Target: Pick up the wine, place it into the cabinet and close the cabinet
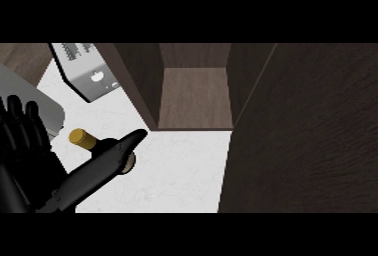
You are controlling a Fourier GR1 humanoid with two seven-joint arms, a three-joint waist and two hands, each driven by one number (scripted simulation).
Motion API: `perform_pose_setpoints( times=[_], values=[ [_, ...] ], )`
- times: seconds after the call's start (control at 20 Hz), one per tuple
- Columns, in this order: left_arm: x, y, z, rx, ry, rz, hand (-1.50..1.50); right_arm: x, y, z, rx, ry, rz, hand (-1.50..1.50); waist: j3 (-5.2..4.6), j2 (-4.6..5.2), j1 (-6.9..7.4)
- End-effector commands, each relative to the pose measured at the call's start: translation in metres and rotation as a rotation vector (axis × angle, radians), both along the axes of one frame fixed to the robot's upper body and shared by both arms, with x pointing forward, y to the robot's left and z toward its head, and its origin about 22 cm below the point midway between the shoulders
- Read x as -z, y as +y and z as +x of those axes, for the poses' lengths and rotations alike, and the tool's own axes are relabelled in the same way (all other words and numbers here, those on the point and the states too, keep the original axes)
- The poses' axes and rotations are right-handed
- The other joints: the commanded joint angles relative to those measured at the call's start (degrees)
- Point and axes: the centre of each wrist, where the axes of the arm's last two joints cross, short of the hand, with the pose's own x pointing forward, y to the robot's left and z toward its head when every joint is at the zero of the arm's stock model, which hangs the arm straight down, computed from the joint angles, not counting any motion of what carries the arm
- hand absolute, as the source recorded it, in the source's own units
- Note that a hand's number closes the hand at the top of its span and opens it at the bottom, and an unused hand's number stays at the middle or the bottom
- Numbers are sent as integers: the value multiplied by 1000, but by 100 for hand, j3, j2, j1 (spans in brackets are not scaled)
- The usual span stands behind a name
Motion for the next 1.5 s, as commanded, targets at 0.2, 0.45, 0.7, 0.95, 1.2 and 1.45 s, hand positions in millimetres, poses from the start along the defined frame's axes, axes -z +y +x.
perform_pose_setpoints(
  times=[0.2,0.45,0.7,0.95,1.2,1.45],
  values=[
    [15,20,12,-72,33,-29,-150,-16,-7,-41,-56,-58,18,-150,-2,-7,-19],
    [48,29,16,-102,74,-26,-150,-16,-3,-28,-57,-54,23,-150,-5,9,-3],
    [68,23,-6,-84,107,-40,-150,-16,-2,-36,-45,-42,40,-150,-4,-5,12],
    [86,49,19,-119,134,-65,-150,-19,-4,-32,-50,-47,46,-150,-5,5,-12],
    [131,30,-6,-114,175,-55,-150,-28,3,-19,-73,-43,26,-150,-11,-3,32],
    [154,30,0,-101,174,-71,-150,-25,-12,-27,-52,-55,14,-150,-5,1,0]
  ],
)
